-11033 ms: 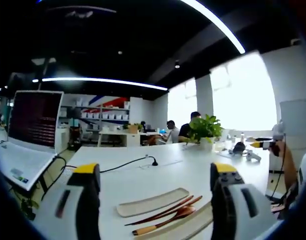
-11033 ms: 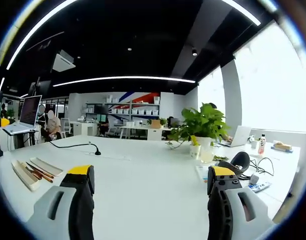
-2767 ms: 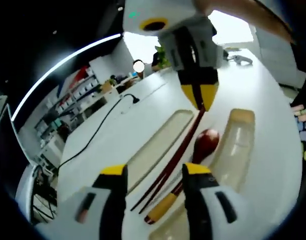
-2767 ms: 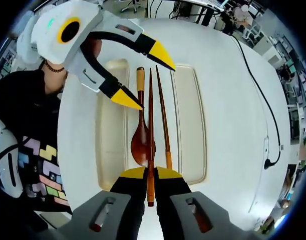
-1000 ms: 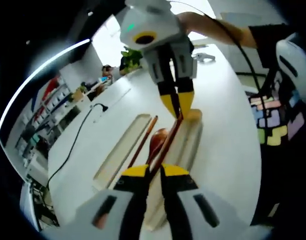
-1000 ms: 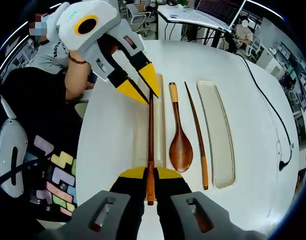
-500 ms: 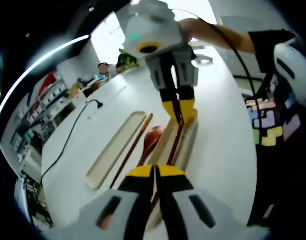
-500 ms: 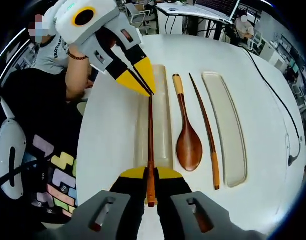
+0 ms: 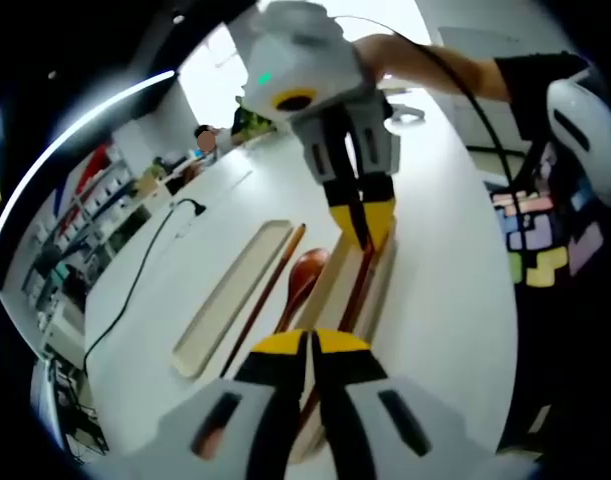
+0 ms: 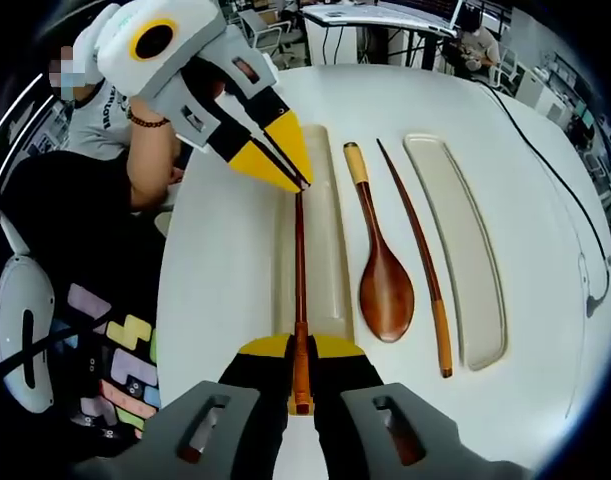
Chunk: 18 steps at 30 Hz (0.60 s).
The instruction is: Arrange the utensils inside the cutlery case until each visible utensil rests in its matching compartment.
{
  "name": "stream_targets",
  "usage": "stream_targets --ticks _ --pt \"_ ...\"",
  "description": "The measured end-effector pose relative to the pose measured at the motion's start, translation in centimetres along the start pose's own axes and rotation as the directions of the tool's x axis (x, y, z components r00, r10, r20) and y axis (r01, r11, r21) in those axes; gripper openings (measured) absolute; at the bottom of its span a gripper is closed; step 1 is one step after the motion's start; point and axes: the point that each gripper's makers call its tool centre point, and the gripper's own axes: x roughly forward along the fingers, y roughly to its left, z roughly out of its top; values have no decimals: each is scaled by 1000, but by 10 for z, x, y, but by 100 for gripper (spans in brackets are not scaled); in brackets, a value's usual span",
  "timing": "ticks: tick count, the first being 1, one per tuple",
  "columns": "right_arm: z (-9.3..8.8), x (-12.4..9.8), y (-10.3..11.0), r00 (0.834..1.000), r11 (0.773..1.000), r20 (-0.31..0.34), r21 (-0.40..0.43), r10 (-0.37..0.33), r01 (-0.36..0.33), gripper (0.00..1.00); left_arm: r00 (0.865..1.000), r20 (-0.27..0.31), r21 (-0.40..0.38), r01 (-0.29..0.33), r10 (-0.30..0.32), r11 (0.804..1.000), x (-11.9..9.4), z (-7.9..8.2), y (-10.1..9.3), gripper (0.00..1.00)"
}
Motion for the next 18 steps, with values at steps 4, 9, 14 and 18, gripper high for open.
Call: stream_targets --ticks 4,9,14,18 --pt "-1 1 1 1000 1000 0 -3 0 0 4 1000 1 0 -3 3 1000 0 0 1 3" --pt "3 -1 -1 1000 1000 16 -8 -11 11 6 1000 2 -8 -14 14 1000 -1 0 4 3" --pt "7 -5 -1 999 1000 27 -15 -20 21 7 1000 10 -25 -29 29 999 -4 0 10 3" --pt "13 -12 -4 999 1000 47 -8 -24 25 7 999 10 -36 -40 41 999 -5 -2 14 3"
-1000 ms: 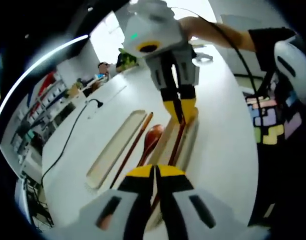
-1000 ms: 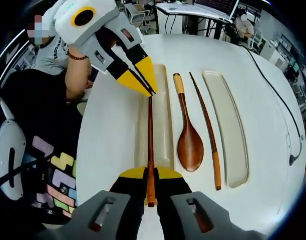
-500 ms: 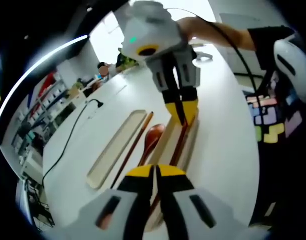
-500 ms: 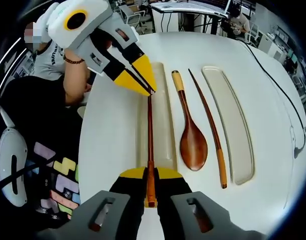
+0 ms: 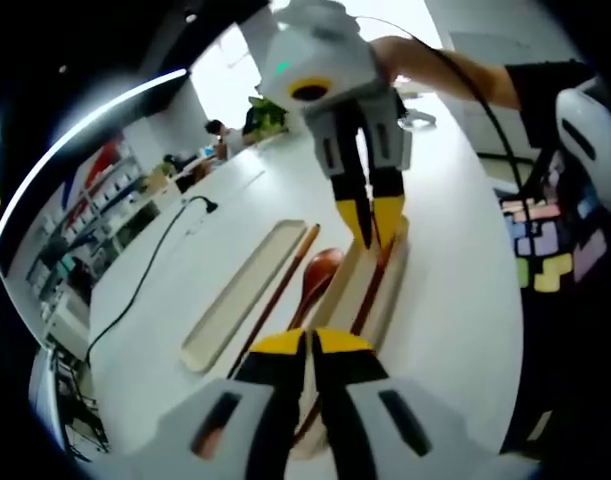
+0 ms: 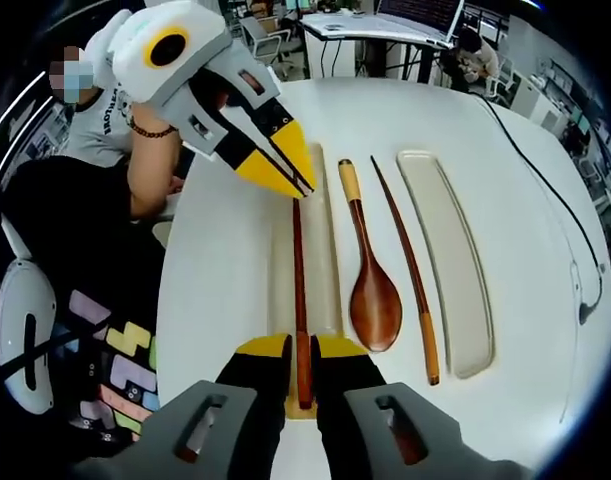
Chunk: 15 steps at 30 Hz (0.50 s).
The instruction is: Arrange the utensils inside the cutlery case until each visible utensil rests in its matching compartment.
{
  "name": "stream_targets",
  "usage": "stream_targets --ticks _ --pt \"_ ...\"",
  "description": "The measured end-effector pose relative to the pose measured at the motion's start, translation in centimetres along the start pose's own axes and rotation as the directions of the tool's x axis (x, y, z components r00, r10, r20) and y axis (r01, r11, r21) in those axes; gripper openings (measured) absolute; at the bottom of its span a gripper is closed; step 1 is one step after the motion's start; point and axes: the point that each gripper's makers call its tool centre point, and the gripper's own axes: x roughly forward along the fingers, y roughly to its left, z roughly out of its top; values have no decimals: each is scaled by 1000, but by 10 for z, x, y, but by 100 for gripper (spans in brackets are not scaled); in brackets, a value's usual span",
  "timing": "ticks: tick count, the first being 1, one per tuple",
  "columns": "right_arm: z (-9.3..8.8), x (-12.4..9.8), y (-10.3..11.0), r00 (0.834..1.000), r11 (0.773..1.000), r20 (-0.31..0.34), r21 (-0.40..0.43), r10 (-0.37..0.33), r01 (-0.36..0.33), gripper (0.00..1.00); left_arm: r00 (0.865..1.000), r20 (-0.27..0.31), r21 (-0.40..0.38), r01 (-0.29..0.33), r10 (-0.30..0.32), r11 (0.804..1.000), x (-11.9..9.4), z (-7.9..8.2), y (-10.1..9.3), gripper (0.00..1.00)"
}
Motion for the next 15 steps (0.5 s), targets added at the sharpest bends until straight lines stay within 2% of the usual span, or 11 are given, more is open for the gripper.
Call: stream_targets --ticks 8,11,13,15 --pt "14 -13 -13 1000 1000 24 -6 -19 20 7 999 2 -9 -35 35 999 -2 0 10 3" --pt "12 -16 -19 999 1000 14 0 -31 31 7 996 -3 31 -85 85 996 -11 2 23 4" --pt "10 -19 -29 998 998 -5 9 -58 58 7 995 10 13 -96 95 995 -17 4 31 4" --pt "11 -23 -35 997 997 -5 10 -76 76 7 995 -14 13 -102 102 995 -20 1 39 4"
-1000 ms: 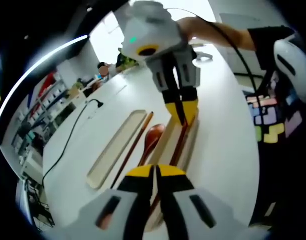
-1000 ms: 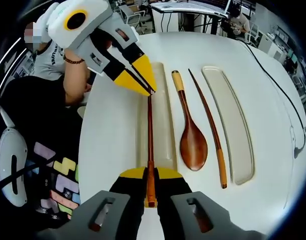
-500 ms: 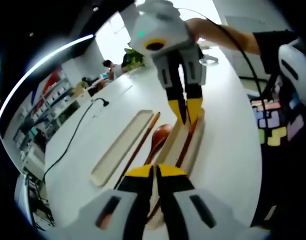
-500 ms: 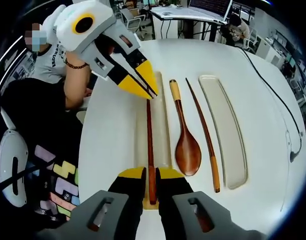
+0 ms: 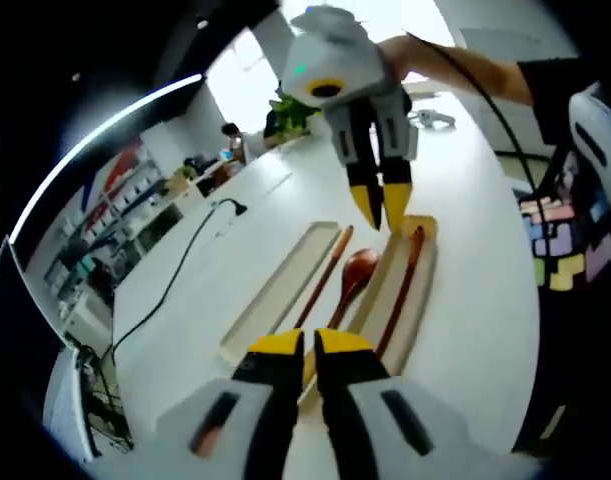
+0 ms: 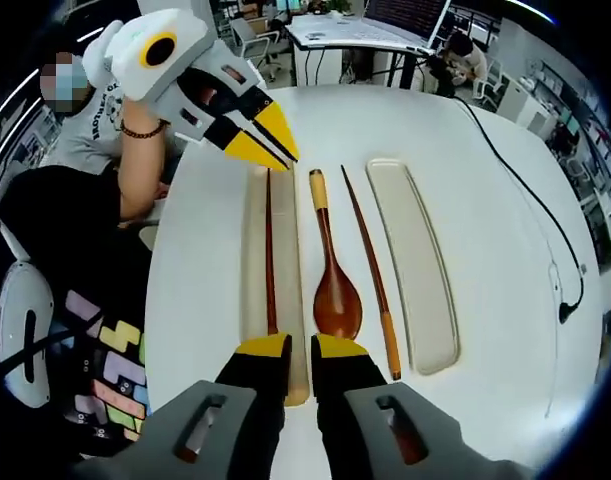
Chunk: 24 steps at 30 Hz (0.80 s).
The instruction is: Arrange the utensils inside the cutlery case until each visible utensil rests in its matching compartment.
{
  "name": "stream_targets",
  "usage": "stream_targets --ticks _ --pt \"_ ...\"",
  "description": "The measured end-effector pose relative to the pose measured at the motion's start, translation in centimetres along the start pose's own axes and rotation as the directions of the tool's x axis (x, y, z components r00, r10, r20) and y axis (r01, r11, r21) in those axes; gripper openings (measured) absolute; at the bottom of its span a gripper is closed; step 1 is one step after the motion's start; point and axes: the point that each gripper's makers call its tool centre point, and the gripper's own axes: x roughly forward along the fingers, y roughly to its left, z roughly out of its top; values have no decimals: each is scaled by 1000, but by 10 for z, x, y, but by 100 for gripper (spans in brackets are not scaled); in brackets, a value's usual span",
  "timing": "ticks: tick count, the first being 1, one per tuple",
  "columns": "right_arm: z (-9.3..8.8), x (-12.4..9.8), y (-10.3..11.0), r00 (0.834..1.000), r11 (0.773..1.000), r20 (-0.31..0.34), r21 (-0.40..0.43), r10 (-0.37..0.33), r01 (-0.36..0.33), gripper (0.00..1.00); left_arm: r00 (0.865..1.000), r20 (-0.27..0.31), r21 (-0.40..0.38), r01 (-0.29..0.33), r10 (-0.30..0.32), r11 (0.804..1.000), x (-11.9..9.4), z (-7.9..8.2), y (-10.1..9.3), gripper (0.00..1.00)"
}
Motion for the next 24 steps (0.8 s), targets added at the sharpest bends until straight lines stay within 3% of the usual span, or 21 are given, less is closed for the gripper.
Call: stream_targets --ticks 1,8,12,17,18,20,24 --pt "0 -1 -2 1000 1000 3 0 -5 5 7 999 -34 25 -1 2 1000 -1 -3 5 4" --pt "1 -4 -29 999 998 22 -41 -47 48 7 994 -103 60 49 -42 997 10 -3 27 5" --pt "-7 1 -39 998 998 4 -33 -58 58 7 975 -196 97 127 -106 987 25 -14 27 7" --pt "-19 11 -44 998 998 -23 -6 -66 66 7 952 -248 98 208 -178 973 41 -19 24 8" --pt "-23 12 -46 997 998 -44 -1 -68 68 7 948 -262 100 214 -182 972 41 -20 14 8" --pt "-28 13 -48 995 997 -62 -1 -78 78 7 930 -313 115 237 -191 965 44 -25 13 8" --pt "-33 19 -53 993 997 -82 0 -83 84 7 903 -360 115 293 -235 949 56 -28 3 11"
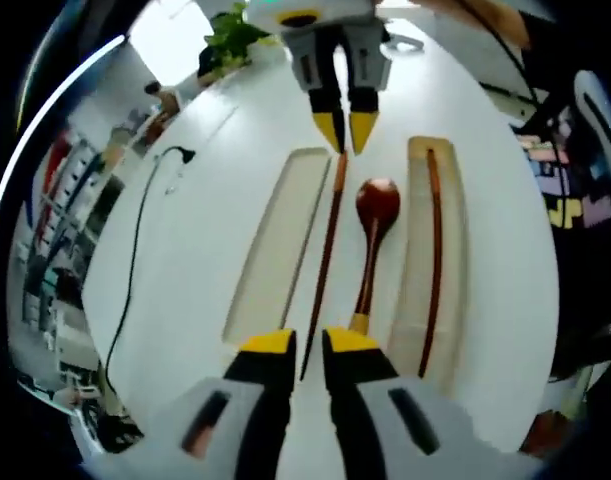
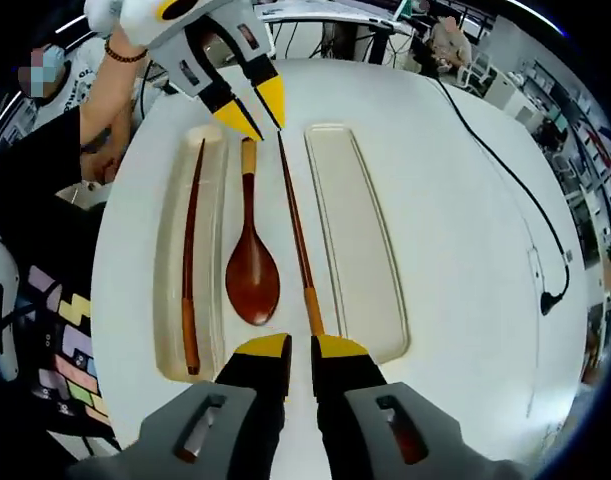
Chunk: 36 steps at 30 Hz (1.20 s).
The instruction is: Arrange the utensils inside the cutlery case until each visible utensil rests in its matching compartment.
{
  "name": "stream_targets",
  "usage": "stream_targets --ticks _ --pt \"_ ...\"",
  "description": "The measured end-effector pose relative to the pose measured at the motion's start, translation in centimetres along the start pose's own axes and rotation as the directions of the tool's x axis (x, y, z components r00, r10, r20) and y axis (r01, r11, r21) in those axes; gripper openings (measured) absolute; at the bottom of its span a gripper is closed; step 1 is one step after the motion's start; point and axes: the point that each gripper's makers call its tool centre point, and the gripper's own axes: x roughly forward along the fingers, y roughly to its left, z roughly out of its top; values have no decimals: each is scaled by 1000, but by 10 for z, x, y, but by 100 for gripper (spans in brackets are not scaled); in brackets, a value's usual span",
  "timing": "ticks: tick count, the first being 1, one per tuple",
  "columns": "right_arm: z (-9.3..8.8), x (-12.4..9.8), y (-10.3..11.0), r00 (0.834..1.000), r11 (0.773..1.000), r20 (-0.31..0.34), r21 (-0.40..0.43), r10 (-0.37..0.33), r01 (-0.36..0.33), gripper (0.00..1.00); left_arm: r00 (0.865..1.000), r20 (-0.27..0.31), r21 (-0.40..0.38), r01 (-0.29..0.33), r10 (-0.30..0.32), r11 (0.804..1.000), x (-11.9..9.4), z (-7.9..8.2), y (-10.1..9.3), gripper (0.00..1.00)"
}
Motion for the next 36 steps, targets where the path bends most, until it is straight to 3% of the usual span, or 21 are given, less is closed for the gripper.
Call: stream_targets --ticks 7,26,32,36 --pt "-2 10 0 1000 1000 -5 16 19 -19 7 997 -65 11 53 -52 999 14 -2 -4 11" --pt "-8 20 -2 998 999 -56 4 34 -34 7 983 -123 -36 135 -138 990 30 -6 0 11" --pt "-7 18 -3 995 998 -94 -51 19 -24 6 967 -165 -6 195 -193 981 31 -5 -4 6" --pt "-6 19 -3 994 998 -112 -59 10 -16 6 950 -222 6 228 -221 974 33 -4 -2 6"
